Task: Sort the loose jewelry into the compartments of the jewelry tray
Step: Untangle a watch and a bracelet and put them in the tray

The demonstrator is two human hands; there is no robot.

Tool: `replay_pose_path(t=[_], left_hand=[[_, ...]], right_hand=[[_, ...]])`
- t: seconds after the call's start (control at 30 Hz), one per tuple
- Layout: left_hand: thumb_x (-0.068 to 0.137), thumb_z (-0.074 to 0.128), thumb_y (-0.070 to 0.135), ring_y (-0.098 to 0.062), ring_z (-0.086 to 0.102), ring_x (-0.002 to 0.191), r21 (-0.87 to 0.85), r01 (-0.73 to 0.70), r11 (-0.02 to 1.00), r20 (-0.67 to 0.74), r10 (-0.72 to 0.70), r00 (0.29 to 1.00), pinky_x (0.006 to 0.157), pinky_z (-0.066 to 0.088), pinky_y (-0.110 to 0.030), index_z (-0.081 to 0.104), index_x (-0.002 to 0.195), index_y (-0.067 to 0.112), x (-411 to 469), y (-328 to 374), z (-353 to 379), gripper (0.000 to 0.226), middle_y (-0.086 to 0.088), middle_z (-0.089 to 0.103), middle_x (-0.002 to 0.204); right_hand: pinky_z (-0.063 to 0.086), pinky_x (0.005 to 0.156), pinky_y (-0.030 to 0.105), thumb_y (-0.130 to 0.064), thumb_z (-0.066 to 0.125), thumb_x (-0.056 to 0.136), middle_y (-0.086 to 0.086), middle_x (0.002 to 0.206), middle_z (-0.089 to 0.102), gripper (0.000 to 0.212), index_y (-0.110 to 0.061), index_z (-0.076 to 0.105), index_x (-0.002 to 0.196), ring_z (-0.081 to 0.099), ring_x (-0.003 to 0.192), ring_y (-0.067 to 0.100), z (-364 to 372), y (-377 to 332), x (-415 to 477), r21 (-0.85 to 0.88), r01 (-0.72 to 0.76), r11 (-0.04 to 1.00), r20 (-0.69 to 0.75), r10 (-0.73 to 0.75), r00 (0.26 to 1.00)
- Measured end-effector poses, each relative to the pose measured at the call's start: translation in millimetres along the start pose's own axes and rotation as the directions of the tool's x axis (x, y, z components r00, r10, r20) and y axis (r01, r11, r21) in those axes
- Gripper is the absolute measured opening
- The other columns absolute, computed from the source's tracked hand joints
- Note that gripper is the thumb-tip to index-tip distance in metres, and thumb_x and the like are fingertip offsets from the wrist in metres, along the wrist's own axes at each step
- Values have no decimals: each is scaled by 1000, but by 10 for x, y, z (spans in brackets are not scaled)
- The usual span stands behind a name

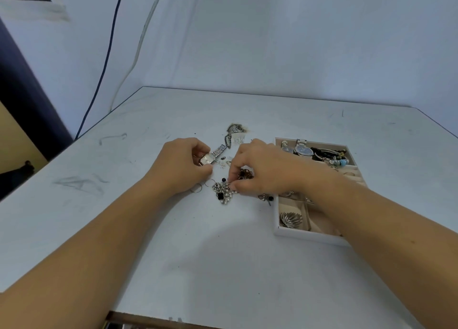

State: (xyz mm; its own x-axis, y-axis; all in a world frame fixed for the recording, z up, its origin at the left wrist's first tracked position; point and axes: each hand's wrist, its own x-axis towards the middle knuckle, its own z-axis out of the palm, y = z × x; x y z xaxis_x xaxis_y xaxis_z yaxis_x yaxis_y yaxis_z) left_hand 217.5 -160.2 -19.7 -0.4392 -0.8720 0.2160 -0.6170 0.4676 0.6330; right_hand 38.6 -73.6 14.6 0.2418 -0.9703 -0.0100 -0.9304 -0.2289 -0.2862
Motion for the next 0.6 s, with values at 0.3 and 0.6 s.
replay_pose_path(t=[0.3,0.6], left_hand=[[73,72,24,1,59,69,17,46,999,33,-47,998,62,41,-16,62,87,32,-28,27,-30,19,16,63,78],[80,68,30,-6,65,55,-26,58,998,-8,-58,998,49,44,-10,63,82,23,-75,88,5,9,8,67,72]], right_hand=[[45,87,40,-27,51,91,-6,98,58,11,-20,59,89,54,94,17,-28,1,-3,-32,-45,998,-60,43,997],[40,87,38,-34,58,83,-11,96,56,10,-32,63,92,51,96,12,-17,-58,-41,-134,5,991,-130,-23,991]])
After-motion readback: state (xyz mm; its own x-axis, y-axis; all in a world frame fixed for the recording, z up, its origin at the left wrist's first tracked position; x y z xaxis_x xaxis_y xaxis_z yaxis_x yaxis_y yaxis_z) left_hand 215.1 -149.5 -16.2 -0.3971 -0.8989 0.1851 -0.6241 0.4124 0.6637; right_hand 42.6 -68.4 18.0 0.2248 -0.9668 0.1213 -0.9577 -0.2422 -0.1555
